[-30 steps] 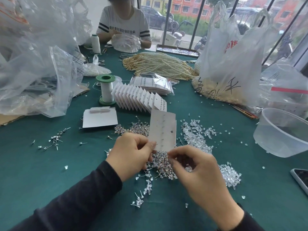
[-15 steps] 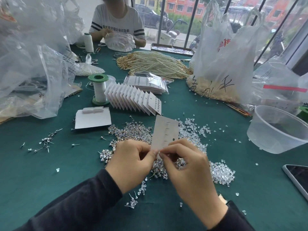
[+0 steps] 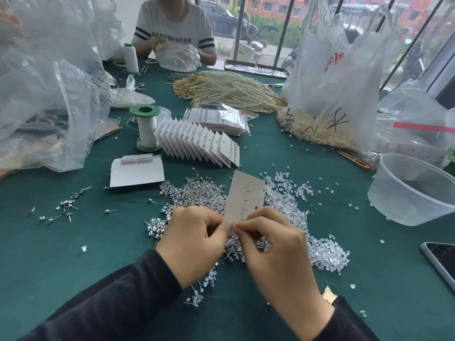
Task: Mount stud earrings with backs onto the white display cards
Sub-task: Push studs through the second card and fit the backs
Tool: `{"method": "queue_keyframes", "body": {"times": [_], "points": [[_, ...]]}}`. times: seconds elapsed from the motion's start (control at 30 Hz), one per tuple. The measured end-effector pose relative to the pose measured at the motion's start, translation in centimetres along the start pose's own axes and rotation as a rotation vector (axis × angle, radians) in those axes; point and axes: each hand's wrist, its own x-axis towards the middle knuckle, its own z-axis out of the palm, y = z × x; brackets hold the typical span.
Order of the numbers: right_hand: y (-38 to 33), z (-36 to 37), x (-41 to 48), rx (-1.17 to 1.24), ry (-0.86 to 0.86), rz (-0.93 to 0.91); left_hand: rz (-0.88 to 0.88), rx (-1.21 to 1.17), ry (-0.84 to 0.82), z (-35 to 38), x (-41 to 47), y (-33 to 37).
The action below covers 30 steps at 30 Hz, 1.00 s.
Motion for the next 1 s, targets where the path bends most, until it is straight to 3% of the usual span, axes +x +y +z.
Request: {"method": "queue_keyframes", "body": {"times": [1.0], "points": [[-0.22, -0.13, -0.09, -0.028, -0.029, 0.006, -0.006, -0.061, 0.009, -0.04, -0.1, 0.71]]}}
